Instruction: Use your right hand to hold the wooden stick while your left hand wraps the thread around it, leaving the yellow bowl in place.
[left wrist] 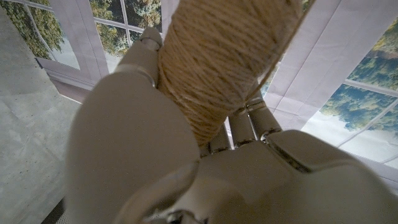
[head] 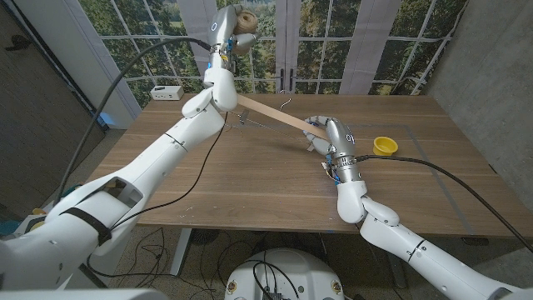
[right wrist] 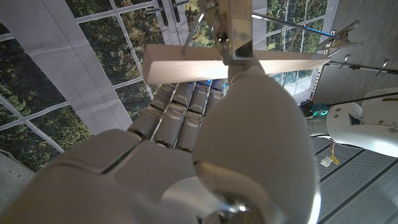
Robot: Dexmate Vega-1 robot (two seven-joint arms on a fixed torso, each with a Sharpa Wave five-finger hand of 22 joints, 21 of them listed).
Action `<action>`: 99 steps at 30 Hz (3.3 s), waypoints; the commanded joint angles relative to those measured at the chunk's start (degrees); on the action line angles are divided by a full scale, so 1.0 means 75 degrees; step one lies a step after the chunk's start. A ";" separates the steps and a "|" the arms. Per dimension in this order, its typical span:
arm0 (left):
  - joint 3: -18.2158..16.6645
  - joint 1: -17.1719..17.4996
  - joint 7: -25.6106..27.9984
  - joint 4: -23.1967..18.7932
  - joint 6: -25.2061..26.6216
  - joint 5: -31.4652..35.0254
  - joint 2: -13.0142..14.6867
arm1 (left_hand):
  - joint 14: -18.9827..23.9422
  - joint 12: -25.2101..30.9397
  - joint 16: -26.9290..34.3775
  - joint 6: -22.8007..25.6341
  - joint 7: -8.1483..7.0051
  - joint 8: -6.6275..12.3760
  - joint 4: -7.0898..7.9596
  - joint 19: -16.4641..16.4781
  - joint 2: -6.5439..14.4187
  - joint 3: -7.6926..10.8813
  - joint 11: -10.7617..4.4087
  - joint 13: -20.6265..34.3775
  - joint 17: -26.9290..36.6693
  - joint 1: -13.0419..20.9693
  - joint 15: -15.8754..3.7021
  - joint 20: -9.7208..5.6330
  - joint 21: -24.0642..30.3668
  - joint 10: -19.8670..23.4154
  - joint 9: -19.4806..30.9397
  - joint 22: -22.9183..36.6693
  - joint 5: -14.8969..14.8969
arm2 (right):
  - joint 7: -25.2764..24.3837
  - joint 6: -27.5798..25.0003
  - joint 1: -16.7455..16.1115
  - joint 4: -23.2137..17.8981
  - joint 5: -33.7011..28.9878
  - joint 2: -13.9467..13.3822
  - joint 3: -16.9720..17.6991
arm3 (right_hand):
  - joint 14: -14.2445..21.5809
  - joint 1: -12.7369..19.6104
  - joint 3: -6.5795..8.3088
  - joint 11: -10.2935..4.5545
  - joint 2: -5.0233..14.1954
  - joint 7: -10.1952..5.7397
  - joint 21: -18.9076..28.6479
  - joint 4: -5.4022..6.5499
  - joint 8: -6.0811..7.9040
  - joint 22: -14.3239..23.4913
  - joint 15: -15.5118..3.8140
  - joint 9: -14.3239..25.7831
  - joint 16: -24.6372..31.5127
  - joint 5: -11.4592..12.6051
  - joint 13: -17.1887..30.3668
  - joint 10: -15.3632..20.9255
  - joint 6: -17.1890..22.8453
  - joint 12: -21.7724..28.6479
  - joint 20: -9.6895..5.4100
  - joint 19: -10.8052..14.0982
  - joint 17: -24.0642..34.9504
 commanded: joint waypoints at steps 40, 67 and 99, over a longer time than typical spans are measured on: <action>-0.1528 0.2057 -0.2458 -0.1911 -0.1096 -0.6059 -0.0454 | 0.2396 -0.0362 0.0486 0.0807 0.0010 -0.0183 0.0209 0.0427 0.1397 0.0641 -0.0324 0.0004 0.1316 0.1018 -0.2658 -0.1437 0.1144 0.0523 0.0117 -0.0280 -0.0054 | 0.0301 -0.0060 0.0586 0.0495 0.0306 0.0373 -0.0108 | 0.0231 0.0826 -0.0027 -0.0560 0.0895 -0.0610 0.0345 0.0077 0.0064 -0.0040 -0.0968 0.1122 -0.0186 0.0076 0.0896 0.0768 0.0690 0.1005 -0.0426 -0.0163 0.0111; -0.1727 0.3341 -0.2519 -0.2156 -0.1789 -0.7539 0.0047 | 0.2481 -0.0451 0.0104 0.0796 0.0042 -0.0272 0.0181 0.0386 0.1388 0.0747 -0.0313 0.0083 0.0828 0.0988 -0.2673 -0.1441 0.1266 0.0561 0.0176 -0.0356 -0.0103 | -0.1399 -0.0659 0.0843 0.0983 -0.0024 0.0854 0.0066 | 0.0272 0.0824 -0.0047 -0.0546 0.0895 -0.0652 0.0533 0.0094 0.0059 -0.0063 -0.0966 0.1095 -0.0274 0.0087 0.0894 0.0785 0.0703 0.0978 -0.0446 -0.0229 0.0182; -0.1889 0.4377 -0.2578 -0.2000 -0.2255 -0.8667 0.0216 | 0.2498 -0.0573 -0.0276 0.0805 0.0043 -0.0362 0.0157 0.0324 0.1376 0.0844 -0.0295 0.0039 0.0389 0.0971 -0.2686 -0.1442 0.1366 0.0600 0.0216 -0.0375 -0.0128 | -0.2066 0.0822 0.0468 0.1741 -0.1286 0.2529 0.1777 | 0.0370 0.0804 -0.0082 -0.0579 0.0872 -0.0661 0.0733 0.0113 0.0059 -0.0091 -0.0958 0.1063 -0.0374 0.0124 0.0896 0.0822 0.0734 0.0940 -0.0493 -0.0323 0.0217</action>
